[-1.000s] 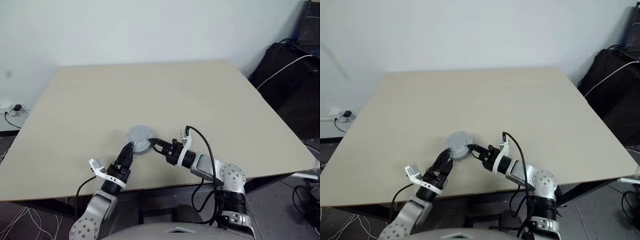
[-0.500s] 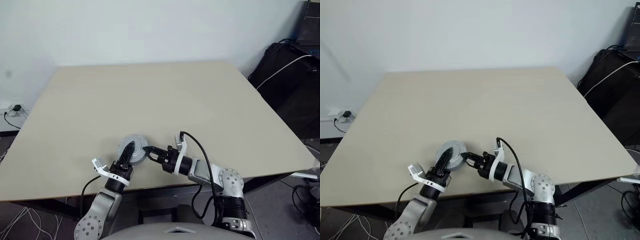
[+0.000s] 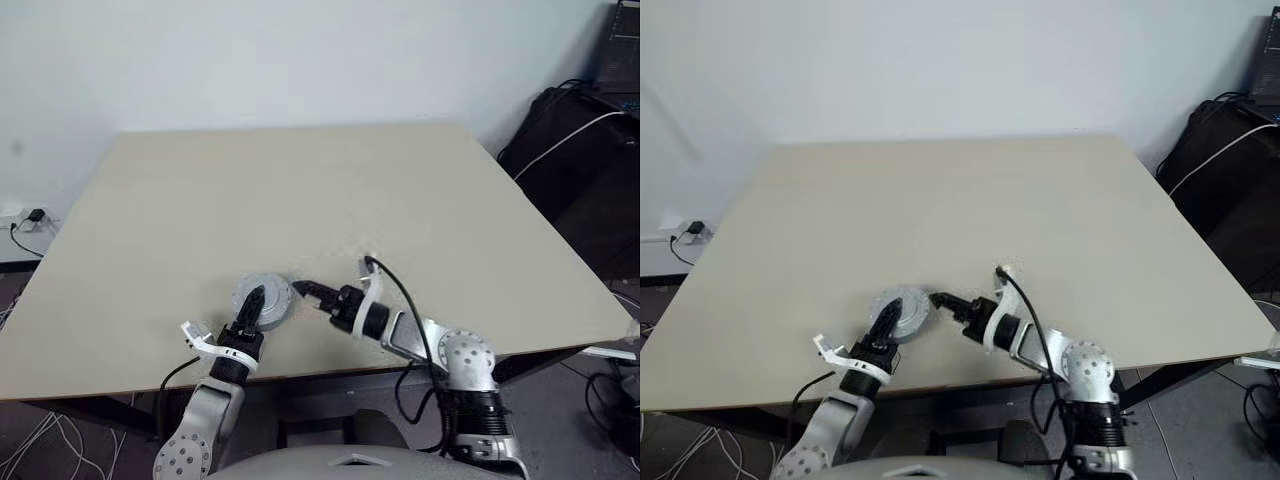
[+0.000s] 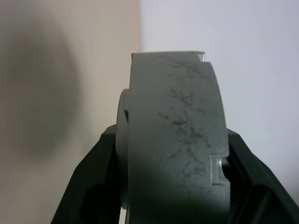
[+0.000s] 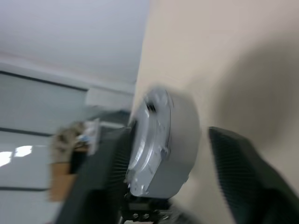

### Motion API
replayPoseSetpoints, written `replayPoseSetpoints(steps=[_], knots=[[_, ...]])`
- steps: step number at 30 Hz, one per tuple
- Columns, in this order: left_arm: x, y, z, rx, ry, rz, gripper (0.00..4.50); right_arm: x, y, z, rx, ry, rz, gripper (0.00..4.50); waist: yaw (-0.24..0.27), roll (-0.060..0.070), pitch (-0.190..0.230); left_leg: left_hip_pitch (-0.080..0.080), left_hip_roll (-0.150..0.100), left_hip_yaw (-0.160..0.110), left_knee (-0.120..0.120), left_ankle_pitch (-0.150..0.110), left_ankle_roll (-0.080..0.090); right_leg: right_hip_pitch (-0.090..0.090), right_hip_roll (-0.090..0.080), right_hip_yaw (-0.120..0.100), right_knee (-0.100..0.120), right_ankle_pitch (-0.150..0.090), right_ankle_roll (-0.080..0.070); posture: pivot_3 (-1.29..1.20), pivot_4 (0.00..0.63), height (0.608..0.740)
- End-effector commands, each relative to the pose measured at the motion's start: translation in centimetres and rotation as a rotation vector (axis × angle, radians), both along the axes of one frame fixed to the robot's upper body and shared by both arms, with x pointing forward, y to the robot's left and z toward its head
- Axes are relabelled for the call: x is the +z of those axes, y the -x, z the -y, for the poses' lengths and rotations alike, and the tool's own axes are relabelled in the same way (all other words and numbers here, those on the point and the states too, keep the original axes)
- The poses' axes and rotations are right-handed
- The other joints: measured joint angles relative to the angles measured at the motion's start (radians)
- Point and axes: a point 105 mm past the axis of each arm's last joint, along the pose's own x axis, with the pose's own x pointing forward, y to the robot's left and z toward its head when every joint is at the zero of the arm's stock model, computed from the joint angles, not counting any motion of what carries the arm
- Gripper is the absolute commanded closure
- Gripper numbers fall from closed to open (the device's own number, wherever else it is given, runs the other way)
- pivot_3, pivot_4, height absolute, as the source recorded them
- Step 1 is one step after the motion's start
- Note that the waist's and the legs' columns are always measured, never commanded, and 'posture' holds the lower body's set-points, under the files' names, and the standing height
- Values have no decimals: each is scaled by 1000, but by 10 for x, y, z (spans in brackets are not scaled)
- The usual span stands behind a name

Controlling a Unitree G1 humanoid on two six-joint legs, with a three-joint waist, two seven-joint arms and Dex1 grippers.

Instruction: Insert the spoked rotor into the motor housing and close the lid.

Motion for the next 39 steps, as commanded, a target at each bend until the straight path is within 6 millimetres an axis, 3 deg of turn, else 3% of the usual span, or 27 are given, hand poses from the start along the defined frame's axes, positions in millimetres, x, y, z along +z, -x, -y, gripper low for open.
replayPoseSetpoints(steps=[1, 2, 5, 7, 10, 16, 23, 32, 39], knots=[[33, -27, 11, 38, 61, 109, 2358, 4, -5, 6, -12, 176, 191, 353, 2, 0, 0, 0, 0, 0, 0, 0, 0, 0, 0, 0, 0, 0, 0, 0, 0, 740], [31, -29, 7, 50, 42, 95, 2358, -1, -8, 13, -31, 290, 268, 12, 4, 0, 0, 0, 0, 0, 0, 0, 0, 0, 1, 0, 0, 0, 0, 0, 0, 740], [22, -41, -9, 102, -23, 42, 2359, -8, -10, 31, -41, 617, 583, 0, 10, -1, -1, 0, 0, 0, 1, 1, -1, 1, 2, 0, 0, 0, 1, 0, 0, 740], [19, -51, -21, 146, -44, 19, 2359, -14, -6, 35, 2, 742, 740, 0, 9, -2, -1, 1, -1, 0, 1, 1, -1, 2, 2, 2, 0, 0, 1, 0, 0, 740], [13, -71, -43, 218, -92, -25, 2359, -17, -1, 42, -14, 798, 860, 0, 13, -6, -1, 2, -1, 0, 1, 2, -2, 2, 4, 3, 1, 1, 1, 0, 0, 740], [5, -112, -65, 288, -133, -76, 2359, -21, 0, 46, -75, 799, 904, 0, 15, -14, 0, 6, 0, -1, 2, 4, -4, 7, 7, 3, 1, 3, 1, 0, 0, 740], [-2, -149, -72, 295, -155, -106, 2360, -26, 3, 43, -88, 771, 873, 0, 25, -20, 1, 11, 0, -2, 2, 4, -4, 13, 7, 3, 0, 4, 1, 0, 0, 740], [-19, -164, -63, 242, -251, -230, 2360, -32, 2, 43, -95, 810, 839, 0, 28, -21, 2, 12, 0, -2, 1, 4, -4, 14, 7, 3, 0, 6, -4, 0, 0, 740], [-39, -137, -61, 175, -334, -322, 75, -35, 4, 43, -97, 819, 815, 0, 24, -20, -1, 17, 1, -1, 1, 3, -5, 17, 6, 3, 1, 6, -3, 0, 0, 740]])
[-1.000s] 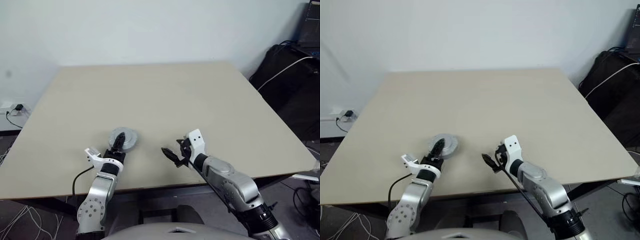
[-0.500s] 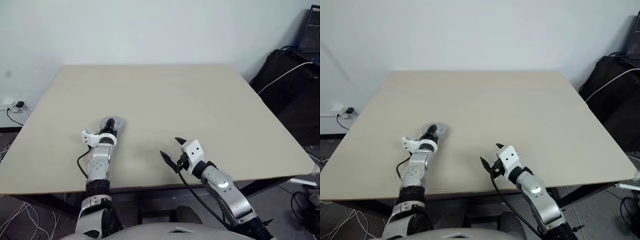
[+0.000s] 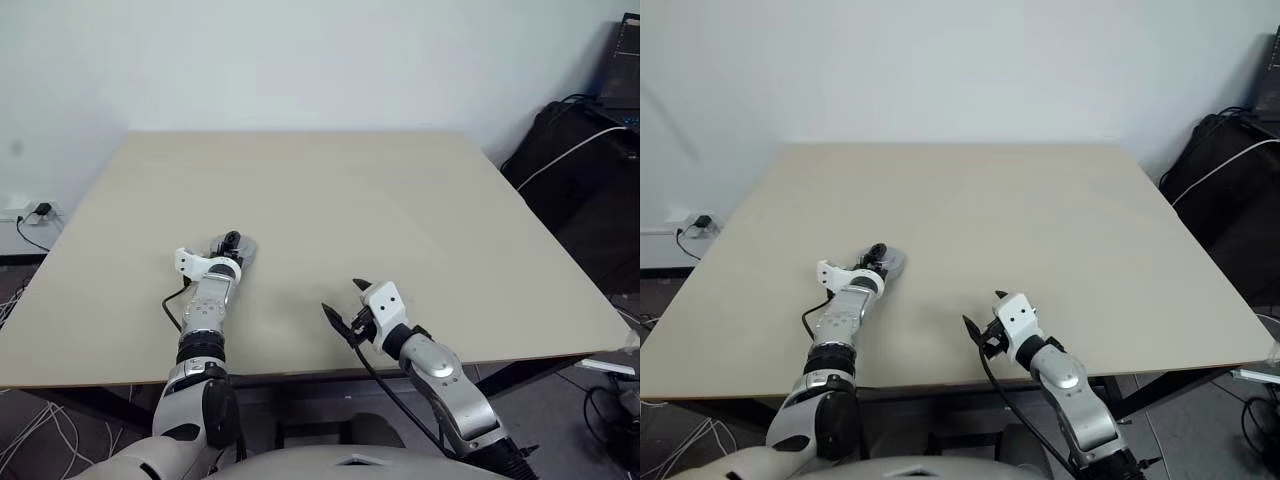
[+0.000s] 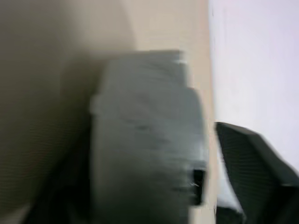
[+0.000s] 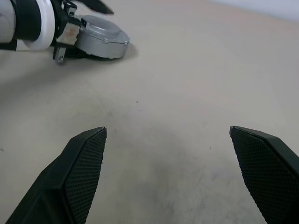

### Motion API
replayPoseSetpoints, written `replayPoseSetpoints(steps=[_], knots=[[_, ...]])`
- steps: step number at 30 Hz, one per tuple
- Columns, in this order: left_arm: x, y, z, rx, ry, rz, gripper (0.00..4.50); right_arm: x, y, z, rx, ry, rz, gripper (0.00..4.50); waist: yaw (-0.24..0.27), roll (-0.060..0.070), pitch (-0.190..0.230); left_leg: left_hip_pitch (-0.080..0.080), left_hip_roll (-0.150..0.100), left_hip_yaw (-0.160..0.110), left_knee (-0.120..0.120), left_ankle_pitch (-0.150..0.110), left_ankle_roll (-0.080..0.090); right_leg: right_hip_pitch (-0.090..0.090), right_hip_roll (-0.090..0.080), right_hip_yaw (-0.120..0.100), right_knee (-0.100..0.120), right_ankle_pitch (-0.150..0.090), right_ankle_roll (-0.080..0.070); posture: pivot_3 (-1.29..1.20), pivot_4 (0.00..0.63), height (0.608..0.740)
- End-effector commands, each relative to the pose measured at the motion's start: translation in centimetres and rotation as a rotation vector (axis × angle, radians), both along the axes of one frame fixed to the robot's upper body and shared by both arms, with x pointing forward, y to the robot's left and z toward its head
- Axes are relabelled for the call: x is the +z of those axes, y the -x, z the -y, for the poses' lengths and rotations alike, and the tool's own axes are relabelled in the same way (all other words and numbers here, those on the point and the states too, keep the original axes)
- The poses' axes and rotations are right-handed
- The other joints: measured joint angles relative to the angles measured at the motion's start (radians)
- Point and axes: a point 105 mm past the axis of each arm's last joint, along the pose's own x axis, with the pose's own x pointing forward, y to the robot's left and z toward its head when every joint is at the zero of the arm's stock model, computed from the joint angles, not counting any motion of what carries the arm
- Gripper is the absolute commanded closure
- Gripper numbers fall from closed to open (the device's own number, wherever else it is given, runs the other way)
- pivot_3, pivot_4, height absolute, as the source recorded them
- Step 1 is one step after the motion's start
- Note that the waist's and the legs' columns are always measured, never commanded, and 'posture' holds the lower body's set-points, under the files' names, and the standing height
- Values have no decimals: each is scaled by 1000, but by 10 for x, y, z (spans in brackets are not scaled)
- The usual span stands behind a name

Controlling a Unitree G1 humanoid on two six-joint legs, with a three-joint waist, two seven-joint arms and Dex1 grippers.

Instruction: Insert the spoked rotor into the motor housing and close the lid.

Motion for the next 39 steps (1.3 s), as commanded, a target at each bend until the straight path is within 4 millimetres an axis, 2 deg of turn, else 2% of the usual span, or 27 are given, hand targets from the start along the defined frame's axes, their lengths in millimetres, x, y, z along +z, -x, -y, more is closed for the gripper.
replayPoseSetpoints(steps=[1, 8, 13, 14, 17, 18, 19, 21, 25, 27, 32, 39], knots=[[-11, 19, 5, -63, -44, -73, 30, 10, -5, 3, -18, -5, 36, 0, -8, 1, -3, 0, 0, 0, 0, 0, 0, 0, 0, 0, 0, 0, 0, 0, 0, 740], [-28, 94, 18, -303, -109, -192, 30, 9, -6, -2, -8, -19, 13, 0, -18, 10, -18, 3, 0, 1, -3, -3, -1, 0, -2, 1, 0, -3, -3, 0, 0, 740], [-24, 140, 12, -406, -228, -224, 30, 11, -8, 0, -8, -44, -12, 0, -20, 13, -19, 16, 1, 1, -5, -9, -5, 7, -6, 1, 0, -10, 3, 0, 0, 740], [-21, 144, 11, -418, -270, -214, 30, 11, -8, 1, -12, -50, -15, 0, -20, 14, -19, 16, 1, 1, -5, -9, -5, 7, -10, 1, 0, -10, 3, 0, 0, 740], [8, 147, -5, -408, -667, -56, 30, 18, -11, 5, -54, -118, 8, 0, -29, 14, -17, 16, 1, 1, -6, -9, -6, 5, -10, 1, 1, -10, 3, 0, 0, 740], [14, 148, -6, -390, -736, -15, 30, 21, -12, 7, -76, -133, 24, 0, -31, 15, -16, 16, 1, 1, -7, -9, -6, 5, -10, 2, 1, -10, 3, 0, 0, 740], [17, 150, -7, -363, -763, 9, 30, 23, -12, 9, -93, -141, 36, 0, -29, 16, -14, 16, 1, 1, -8, -9, -6, 4, -10, 2, 1, -11, 2, 0, 0, 740], [22, 155, -16, -311, -1002, 14, 30, 25, -12, 15, -129, -151, 62, 0, -23, 16, -12, 13, 1, 1, -9, -9, -6, 2, -12, 2, 0, -11, 1, 0, 0, 740], [31, 164, -20, -193, -1249, 74, 30, 25, -12, 28, -209, -91, 151, 0, -11, 18, -11, 9, 0, 1, -11, -9, -6, -2, -15, 1, 0, -11, 1, 0, 0, 740], [35, 169, -14, -149, -1379, 122, 30, 23, -11, 35, -248, -55, 183, 0, -11, 18, -11, 7, 0, 1, -11, -9, -6, -4, -16, 1, 0, -12, 1, 0, 0, 740], [33, 170, 3, -142, -1458, 197, 30, 21, -11, 45, -330, -21, 232, 0, -3, 17, -12, -1, -1, 1, -10, -9, -6, -13, -15, -1, 1, -9, -2, 0, 0, 740], [32, 164, 6, -145, -1449, 224, 30, 24, -7, 56, -467, -41, 325, 0, -2, 18, -12, -1, 0, 1, -9, -9, -5, -12, -15, -3, 2, -12, 1, 0, 0, 740]])
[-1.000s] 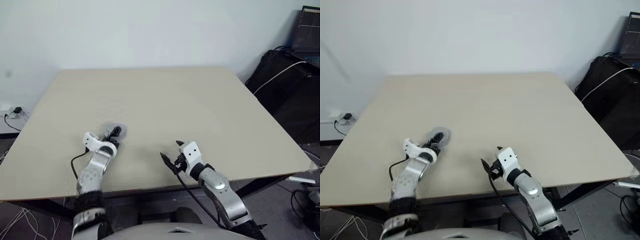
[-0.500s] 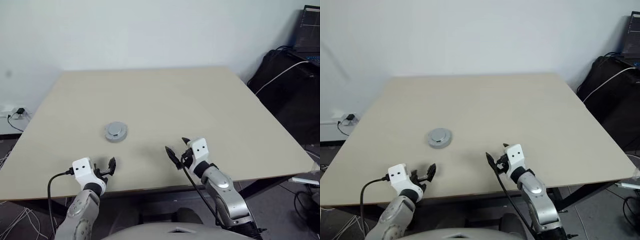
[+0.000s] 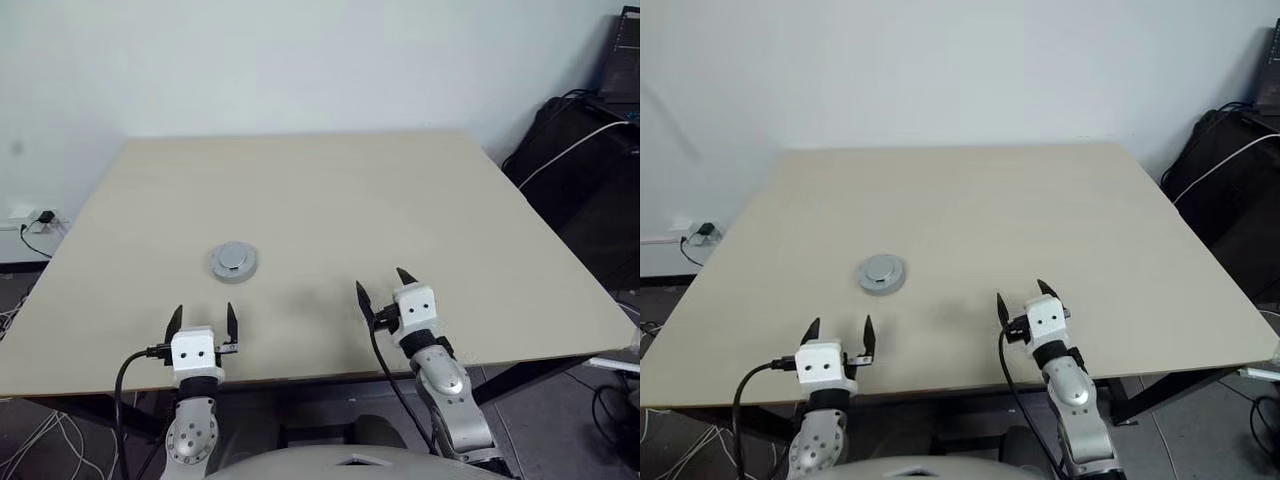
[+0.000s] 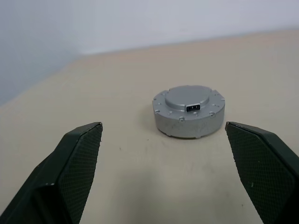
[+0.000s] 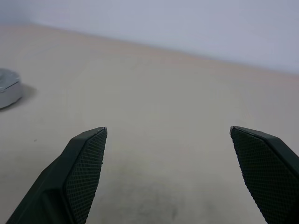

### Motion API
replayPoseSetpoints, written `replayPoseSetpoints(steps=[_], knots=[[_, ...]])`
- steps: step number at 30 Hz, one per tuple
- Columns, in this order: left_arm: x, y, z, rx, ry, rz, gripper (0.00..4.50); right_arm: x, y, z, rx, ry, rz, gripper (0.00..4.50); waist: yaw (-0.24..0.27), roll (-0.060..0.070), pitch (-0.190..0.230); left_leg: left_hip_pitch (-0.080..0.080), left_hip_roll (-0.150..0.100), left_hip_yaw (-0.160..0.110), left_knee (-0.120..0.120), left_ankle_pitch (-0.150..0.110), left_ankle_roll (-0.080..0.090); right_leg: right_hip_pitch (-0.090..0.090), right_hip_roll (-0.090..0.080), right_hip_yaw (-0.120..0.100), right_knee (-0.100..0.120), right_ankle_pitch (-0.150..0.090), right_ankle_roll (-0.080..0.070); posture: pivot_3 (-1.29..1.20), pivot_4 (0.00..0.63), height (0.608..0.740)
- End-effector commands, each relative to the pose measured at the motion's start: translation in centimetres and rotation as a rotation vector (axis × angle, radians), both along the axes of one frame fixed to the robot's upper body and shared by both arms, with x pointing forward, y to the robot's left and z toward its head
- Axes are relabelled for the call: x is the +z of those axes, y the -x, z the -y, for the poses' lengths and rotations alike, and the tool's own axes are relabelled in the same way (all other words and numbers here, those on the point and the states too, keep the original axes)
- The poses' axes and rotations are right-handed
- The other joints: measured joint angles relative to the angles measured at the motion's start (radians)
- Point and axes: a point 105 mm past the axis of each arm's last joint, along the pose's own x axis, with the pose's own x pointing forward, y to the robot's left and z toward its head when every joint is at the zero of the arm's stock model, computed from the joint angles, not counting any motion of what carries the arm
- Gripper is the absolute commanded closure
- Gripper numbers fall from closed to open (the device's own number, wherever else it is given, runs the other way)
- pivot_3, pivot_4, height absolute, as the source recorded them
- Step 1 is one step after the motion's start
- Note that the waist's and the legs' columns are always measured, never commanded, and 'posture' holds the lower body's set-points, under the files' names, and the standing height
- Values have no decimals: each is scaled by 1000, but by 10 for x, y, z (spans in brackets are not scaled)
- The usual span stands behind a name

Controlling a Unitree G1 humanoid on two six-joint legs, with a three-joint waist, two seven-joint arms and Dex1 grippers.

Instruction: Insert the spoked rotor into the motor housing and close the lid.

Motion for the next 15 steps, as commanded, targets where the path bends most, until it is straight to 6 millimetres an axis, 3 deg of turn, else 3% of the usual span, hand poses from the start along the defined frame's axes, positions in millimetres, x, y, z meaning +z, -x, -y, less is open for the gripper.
replayPoseSetpoints(steps=[1, 6, 15], knots=[[11, -6, 1, -18, -9, 56, 30, 13, 1, 10, -81, -15, 90, 0, 0, 0, 0, 0, 0, 0, 0, 0, 0, 0, 0, 0, 0, 0, 0, 0, 0, 740], [17, -11, -3, -17, -23, 79, 30, 6, 5, 14, -111, -23, 67, 0, -1, 0, 0, 0, 0, 0, 1, 0, 0, 1, 1, 0, 0, 0, 0, 0, 0, 740], [19, -13, -5, 5, 1, 89, 30, 13, -3, 7, -76, -42, 56, 0, 0, 0, 0, 0, 1, 0, 3, 0, 1, 1, 1, 0, 1, 0, 0, 0, 0, 740]])
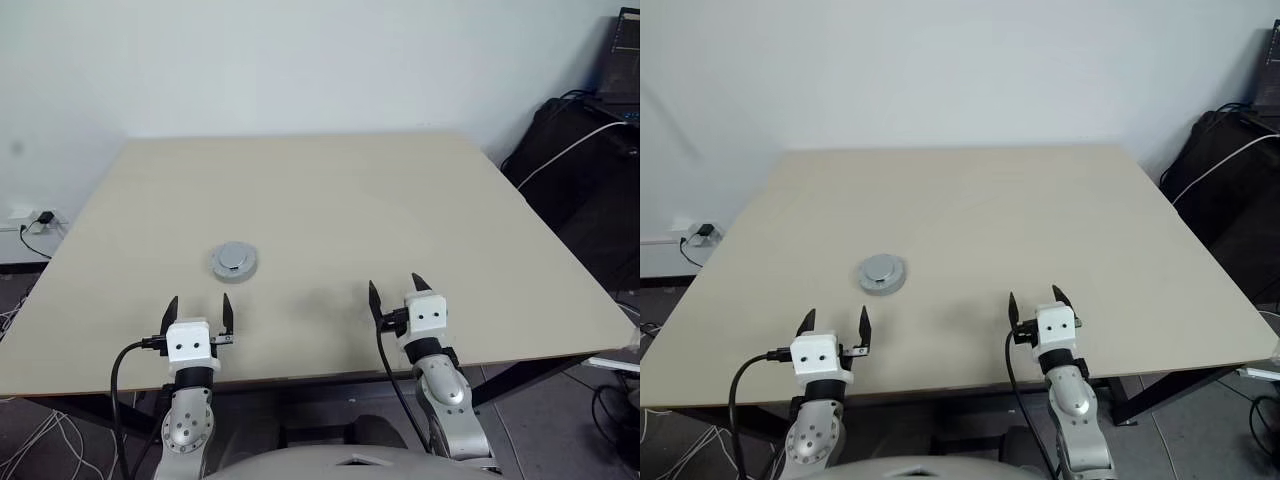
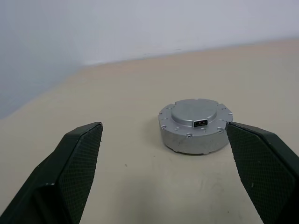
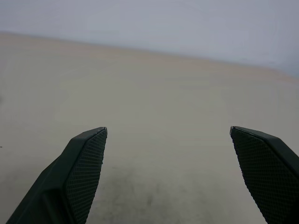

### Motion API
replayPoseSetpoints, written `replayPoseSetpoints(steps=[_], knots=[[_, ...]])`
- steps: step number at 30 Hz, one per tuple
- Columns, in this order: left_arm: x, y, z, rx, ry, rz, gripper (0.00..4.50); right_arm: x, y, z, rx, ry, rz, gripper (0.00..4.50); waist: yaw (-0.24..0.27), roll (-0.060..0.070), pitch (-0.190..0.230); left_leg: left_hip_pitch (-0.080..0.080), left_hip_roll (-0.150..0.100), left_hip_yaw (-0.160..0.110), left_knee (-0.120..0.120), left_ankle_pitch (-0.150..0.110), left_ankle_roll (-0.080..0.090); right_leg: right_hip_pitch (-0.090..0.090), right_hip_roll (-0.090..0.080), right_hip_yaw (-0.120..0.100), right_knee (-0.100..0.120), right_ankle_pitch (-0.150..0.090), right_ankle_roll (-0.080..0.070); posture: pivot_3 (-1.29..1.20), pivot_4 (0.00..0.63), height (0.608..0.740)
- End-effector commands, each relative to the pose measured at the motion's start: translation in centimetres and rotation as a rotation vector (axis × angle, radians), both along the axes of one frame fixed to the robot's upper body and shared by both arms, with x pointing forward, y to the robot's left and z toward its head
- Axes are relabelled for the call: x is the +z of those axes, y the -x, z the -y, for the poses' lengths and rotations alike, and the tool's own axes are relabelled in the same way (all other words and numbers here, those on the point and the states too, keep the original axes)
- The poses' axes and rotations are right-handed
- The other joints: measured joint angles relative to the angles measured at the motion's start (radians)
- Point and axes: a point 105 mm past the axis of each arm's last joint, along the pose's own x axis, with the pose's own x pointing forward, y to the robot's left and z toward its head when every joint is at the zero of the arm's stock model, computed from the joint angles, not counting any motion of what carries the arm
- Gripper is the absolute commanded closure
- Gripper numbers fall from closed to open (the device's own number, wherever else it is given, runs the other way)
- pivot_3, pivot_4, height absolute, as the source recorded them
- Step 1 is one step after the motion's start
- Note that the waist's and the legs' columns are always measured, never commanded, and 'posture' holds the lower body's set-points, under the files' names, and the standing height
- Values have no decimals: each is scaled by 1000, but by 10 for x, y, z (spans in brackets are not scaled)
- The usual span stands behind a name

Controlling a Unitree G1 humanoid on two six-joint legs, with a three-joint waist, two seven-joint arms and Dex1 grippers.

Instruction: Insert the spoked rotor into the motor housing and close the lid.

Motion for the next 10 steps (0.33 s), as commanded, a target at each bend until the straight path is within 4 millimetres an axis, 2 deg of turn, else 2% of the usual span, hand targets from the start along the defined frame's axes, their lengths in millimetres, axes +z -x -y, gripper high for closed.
replayPoseSetpoints(steps=[1, 10], knots=[[12, -3, 1, 4, 15, 56, 30, 19, -7, -5, 26, -16, 61, 0, 0, 0, 0, 0, 0, 0, 0, 0, 0, 0, 0, 0, 0, 0, 0, 0, 0, 740], [6, -3, 7, -22, 83, 16, 30, 12, -6, -17, 89, -65, 10, 0, 0, 0, -1, 0, 0, 0, 1, 0, 0, 0, 1, 0, 0, 0, 0, 0, 0, 740]])
